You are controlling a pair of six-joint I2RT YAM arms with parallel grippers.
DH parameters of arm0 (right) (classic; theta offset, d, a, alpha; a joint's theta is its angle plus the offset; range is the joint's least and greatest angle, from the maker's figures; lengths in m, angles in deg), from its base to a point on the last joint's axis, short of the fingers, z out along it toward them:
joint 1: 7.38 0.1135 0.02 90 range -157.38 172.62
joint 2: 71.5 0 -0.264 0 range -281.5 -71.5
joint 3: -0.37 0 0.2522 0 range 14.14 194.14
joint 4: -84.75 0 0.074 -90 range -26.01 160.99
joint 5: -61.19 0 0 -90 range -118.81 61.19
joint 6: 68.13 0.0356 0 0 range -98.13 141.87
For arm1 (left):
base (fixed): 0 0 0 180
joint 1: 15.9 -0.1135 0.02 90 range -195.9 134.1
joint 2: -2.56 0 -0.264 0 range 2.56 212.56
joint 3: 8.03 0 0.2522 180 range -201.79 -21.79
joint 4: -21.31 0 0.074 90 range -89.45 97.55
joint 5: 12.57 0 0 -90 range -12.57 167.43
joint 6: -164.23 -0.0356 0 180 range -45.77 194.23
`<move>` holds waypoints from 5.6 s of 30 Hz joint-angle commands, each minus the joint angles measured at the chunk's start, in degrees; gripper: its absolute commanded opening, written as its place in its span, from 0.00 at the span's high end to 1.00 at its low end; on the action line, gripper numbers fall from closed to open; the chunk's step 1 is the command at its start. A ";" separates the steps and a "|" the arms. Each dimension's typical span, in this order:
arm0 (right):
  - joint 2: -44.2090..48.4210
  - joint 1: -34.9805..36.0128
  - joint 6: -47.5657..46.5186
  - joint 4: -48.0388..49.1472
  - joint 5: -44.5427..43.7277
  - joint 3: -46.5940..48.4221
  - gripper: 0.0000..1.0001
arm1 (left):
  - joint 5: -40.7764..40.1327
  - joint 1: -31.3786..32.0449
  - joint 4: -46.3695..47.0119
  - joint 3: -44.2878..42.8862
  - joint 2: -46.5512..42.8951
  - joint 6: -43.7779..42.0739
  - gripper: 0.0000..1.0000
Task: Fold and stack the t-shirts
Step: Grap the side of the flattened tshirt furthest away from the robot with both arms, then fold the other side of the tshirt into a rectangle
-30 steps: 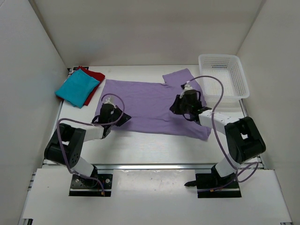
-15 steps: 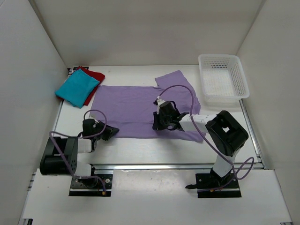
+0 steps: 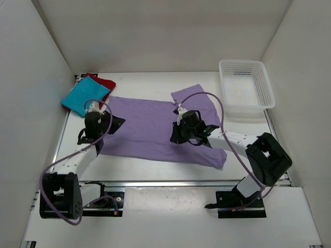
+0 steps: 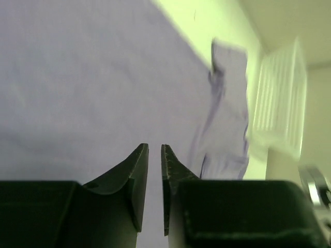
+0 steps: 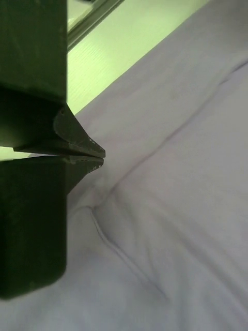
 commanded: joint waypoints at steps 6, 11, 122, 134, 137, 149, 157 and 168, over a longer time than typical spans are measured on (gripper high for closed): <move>4.78 -1.90 -0.23 3.17 3.31 0.36 1.00 | -8.12 -4.57 -6.16 -27.56 24.86 -5.19 0.70; 1.10 0.57 -0.06 7.46 3.40 -2.19 1.00 | -12.60 -5.88 -18.31 -49.36 42.20 -11.35 0.60; -63.77 -34.33 -10.52 -37.68 -8.73 98.43 0.51 | -13.31 -2.63 -22.11 -65.48 53.83 -15.93 1.00; -64.13 -36.53 -8.58 -35.50 -0.20 97.82 0.71 | -11.99 -2.72 -19.30 -63.46 52.77 -14.17 1.00; -65.09 -36.35 -7.17 -34.02 1.45 98.62 0.80 | -11.73 -2.81 -18.50 -61.70 51.98 -14.08 1.00; -61.33 -34.77 -9.01 -39.52 3.40 107.40 0.99 | -9.71 -5.62 -15.69 -57.40 48.31 -13.03 1.00; -54.20 -32.93 -12.62 -57.19 5.95 106.55 1.00 | -8.21 -5.62 -13.22 -50.71 41.18 -12.67 1.00; -26.80 -27.47 -13.94 -47.40 -9.17 70.46 1.00 | -5.93 -8.17 -11.38 -43.16 35.11 -12.33 1.00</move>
